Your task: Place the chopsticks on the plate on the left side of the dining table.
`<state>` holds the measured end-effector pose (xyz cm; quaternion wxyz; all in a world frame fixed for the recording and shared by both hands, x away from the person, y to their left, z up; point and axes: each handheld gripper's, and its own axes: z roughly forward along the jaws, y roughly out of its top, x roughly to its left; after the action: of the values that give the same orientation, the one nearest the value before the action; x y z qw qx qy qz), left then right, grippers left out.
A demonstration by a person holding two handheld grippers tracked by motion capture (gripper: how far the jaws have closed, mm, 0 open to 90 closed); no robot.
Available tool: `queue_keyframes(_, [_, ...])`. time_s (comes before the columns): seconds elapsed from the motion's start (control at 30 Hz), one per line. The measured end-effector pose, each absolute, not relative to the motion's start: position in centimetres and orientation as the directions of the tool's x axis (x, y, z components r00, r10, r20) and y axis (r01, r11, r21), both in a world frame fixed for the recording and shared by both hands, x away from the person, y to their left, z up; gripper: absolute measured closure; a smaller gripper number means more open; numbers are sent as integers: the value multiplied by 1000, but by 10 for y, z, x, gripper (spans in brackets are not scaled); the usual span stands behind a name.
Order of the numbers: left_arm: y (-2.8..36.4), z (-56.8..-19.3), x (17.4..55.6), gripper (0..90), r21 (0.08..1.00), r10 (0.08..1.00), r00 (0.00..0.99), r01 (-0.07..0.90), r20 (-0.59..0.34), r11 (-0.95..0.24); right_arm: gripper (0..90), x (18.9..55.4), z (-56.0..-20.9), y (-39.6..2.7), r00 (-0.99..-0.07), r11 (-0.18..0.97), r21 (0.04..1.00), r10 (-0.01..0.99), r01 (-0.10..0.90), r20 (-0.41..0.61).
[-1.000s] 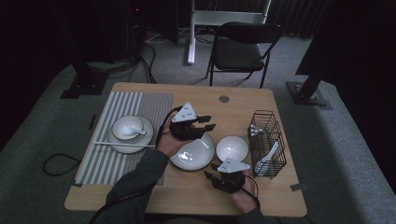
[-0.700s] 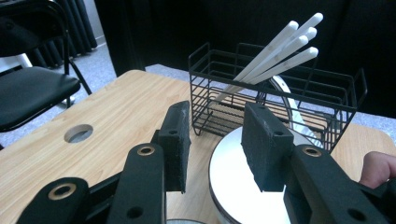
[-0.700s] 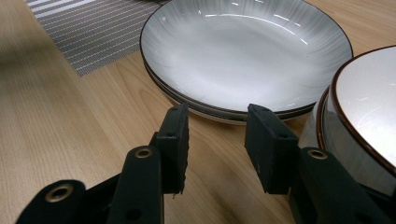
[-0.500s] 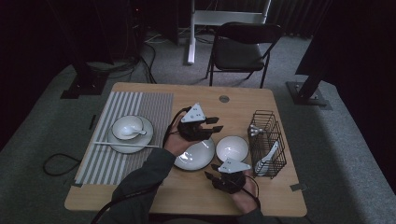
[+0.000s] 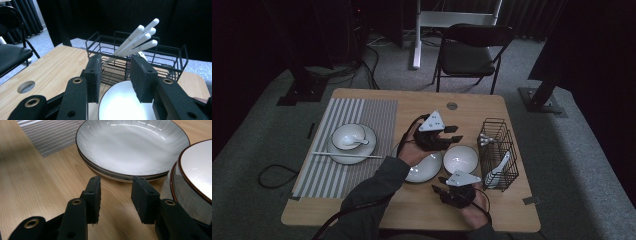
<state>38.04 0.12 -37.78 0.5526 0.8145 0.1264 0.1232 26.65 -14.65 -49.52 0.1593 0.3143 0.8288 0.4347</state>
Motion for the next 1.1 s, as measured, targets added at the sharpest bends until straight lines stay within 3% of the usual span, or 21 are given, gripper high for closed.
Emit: queue_keyframes(1.1, [-44,-372,384,617,929,288,955,48,64,-366,593,266,-497,-147,-758,429,820,652,379,9])
